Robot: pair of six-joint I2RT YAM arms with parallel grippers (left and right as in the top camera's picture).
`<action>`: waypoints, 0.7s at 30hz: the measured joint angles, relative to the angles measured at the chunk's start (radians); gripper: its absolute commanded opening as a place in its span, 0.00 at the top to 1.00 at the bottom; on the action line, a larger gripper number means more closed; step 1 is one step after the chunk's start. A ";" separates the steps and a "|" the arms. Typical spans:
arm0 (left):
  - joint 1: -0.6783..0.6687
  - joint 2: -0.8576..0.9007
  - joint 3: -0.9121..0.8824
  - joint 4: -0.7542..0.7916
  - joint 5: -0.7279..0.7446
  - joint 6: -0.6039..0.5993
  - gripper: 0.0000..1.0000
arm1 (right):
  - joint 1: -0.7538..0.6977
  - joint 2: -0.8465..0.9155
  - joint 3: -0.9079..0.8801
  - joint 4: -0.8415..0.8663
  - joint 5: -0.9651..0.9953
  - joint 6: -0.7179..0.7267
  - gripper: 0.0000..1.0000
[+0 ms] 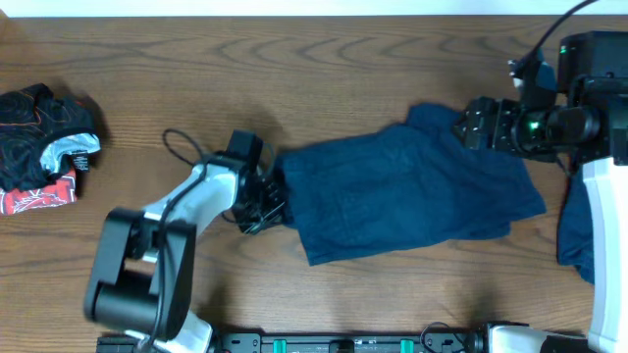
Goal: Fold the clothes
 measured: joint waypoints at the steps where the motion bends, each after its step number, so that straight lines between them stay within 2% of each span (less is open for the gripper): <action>1: 0.011 -0.021 -0.020 0.003 -0.010 -0.001 0.94 | 0.011 0.000 0.000 0.001 0.000 0.000 0.01; 2: 0.023 -0.038 -0.038 0.002 -0.018 0.000 0.94 | 0.018 0.000 0.000 0.000 -0.001 0.000 0.01; 3: 0.034 -0.051 -0.052 0.001 -0.025 0.000 0.85 | 0.026 0.000 0.000 0.000 -0.001 0.000 0.01; 4: 0.045 -0.063 -0.062 -0.003 -0.034 0.006 0.65 | 0.034 0.000 0.000 0.001 -0.001 0.000 0.01; 5: 0.055 -0.074 -0.068 -0.010 -0.042 0.015 0.57 | 0.042 0.000 0.000 0.002 -0.002 0.000 0.01; 7: 0.064 -0.090 -0.069 -0.019 -0.053 0.013 0.56 | 0.057 0.000 0.000 0.010 -0.002 0.000 0.01; 9: 0.064 -0.092 -0.069 -0.019 -0.055 0.016 0.50 | 0.063 0.000 0.000 0.015 -0.003 0.000 0.01; 11: 0.064 -0.095 -0.068 -0.021 -0.061 0.019 0.50 | 0.071 0.000 0.000 0.020 -0.002 0.000 0.01; 13: 0.064 -0.097 -0.068 -0.023 -0.068 0.018 0.64 | 0.072 0.000 0.000 0.020 -0.003 0.000 0.01; 14: 0.064 -0.098 -0.069 -0.027 -0.077 0.019 0.67 | 0.072 0.000 0.000 0.020 -0.003 0.000 0.01; 16: 0.066 -0.108 -0.071 -0.031 -0.098 0.025 0.67 | 0.072 0.000 0.000 0.023 -0.002 0.000 0.01; 21: 0.069 -0.171 -0.100 -0.056 -0.196 0.032 0.59 | 0.072 0.000 0.000 0.035 -0.002 0.000 0.01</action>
